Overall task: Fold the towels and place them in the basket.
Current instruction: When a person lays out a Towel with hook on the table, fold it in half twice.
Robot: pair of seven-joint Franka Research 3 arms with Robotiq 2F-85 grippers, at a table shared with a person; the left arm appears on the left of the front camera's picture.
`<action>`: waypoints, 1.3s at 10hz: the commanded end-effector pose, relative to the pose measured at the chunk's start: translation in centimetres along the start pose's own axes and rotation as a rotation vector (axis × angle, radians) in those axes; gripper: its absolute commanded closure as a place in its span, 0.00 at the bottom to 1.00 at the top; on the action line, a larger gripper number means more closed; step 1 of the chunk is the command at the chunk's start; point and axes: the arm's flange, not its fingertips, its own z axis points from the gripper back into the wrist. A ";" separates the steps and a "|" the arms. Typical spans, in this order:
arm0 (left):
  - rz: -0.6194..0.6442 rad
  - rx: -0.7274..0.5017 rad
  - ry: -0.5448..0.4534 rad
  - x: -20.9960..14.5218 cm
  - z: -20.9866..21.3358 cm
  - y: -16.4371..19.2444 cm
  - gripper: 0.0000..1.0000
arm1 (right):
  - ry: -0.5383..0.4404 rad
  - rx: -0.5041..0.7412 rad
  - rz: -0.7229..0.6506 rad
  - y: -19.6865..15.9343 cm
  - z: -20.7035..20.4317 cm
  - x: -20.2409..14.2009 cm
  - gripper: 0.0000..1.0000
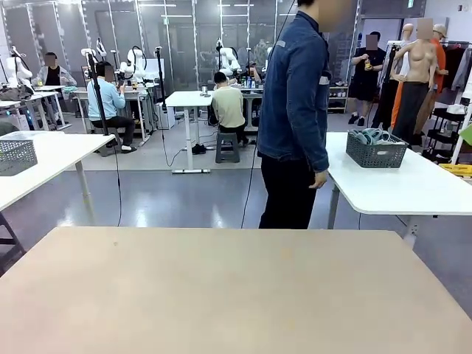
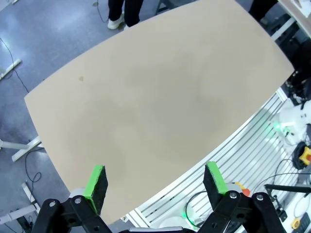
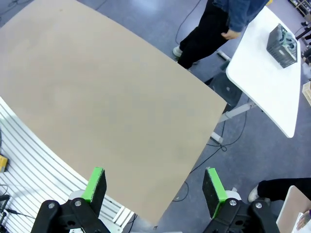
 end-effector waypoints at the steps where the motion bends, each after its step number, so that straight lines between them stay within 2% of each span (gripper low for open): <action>1: -0.068 -0.010 -0.030 -0.1 -0.1 -0.1 0.00 | 0.023 0.061 -0.023 0.3 -0.1 0.2 0.00; 5: -0.046 -0.037 -0.034 -0.1 -0.9 -0.5 0.00 | 0.020 0.110 -0.030 0.5 -0.2 0.9 0.00; 6: -0.052 0.000 -0.002 0.0 0.0 -0.3 0.00 | 0.014 0.058 -0.006 0.4 -0.3 0.1 0.00; 13: -0.052 0.000 -0.002 0.0 0.0 -0.3 0.00 | 0.014 0.058 -0.006 0.4 -0.3 0.1 0.00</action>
